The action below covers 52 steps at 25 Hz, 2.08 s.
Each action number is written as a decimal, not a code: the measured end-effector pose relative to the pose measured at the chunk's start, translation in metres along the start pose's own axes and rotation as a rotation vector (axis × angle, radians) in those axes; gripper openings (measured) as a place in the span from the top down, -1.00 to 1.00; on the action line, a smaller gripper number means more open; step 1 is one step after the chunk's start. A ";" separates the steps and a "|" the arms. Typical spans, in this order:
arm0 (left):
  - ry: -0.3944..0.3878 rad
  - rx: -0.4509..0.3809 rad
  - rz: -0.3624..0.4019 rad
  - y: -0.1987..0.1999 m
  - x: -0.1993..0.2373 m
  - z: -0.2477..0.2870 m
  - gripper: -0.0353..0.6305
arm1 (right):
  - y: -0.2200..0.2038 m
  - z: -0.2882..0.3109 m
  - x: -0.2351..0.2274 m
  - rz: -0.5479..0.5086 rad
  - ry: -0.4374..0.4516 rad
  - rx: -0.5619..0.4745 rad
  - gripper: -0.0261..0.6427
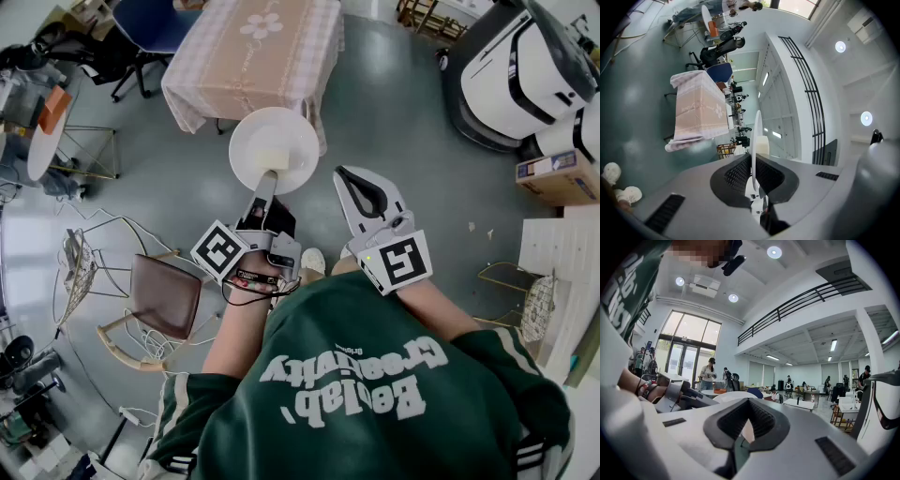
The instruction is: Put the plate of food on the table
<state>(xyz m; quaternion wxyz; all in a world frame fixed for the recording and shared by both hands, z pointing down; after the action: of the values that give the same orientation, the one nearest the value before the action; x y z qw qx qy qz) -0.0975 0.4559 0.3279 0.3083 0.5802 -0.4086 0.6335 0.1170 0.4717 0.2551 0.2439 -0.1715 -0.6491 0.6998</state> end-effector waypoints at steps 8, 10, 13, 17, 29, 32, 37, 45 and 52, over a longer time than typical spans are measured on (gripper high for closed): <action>0.009 0.005 -0.022 -0.001 0.004 0.000 0.81 | -0.001 0.000 0.004 0.016 -0.001 -0.020 0.88; 0.010 0.007 -0.025 -0.001 0.005 0.000 0.81 | -0.001 0.000 0.005 0.015 -0.001 -0.019 0.88; 0.009 0.006 -0.032 -0.003 0.005 0.002 0.81 | -0.001 -0.003 0.002 0.009 0.000 -0.025 0.88; 0.023 0.000 -0.030 -0.012 0.007 0.005 0.81 | -0.003 -0.013 -0.008 -0.003 -0.006 -0.049 0.88; 0.075 -0.063 -0.044 -0.048 0.001 0.018 0.81 | -0.011 -0.023 -0.054 0.036 0.044 -0.044 0.88; 0.078 -0.071 -0.041 -0.057 0.000 0.022 0.81 | -0.015 -0.026 -0.062 0.039 0.058 -0.046 0.88; 0.072 -0.083 -0.039 -0.071 0.000 0.030 0.81 | -0.021 -0.029 -0.075 0.030 0.073 -0.057 0.88; 0.062 -0.091 -0.031 -0.083 -0.001 0.036 0.81 | -0.021 -0.033 -0.091 0.028 0.071 -0.084 0.88; 0.062 -0.079 -0.027 -0.084 -0.002 0.036 0.81 | -0.022 -0.036 -0.098 0.029 0.058 -0.085 0.88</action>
<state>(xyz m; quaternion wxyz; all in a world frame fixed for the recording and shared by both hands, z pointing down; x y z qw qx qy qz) -0.0072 0.4642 0.3392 0.3518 0.5532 -0.4158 0.6303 0.2208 0.4472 0.2660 0.2453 -0.2113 -0.6683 0.6697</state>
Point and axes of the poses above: the fingertips, and each gripper's own axes: z forward along the fingers, x to its left, y out of its top, the point moved 9 cm from there along -z, backward along the fingers, and after that the axes turned 3 degrees about -y, right-handed, at the moved point
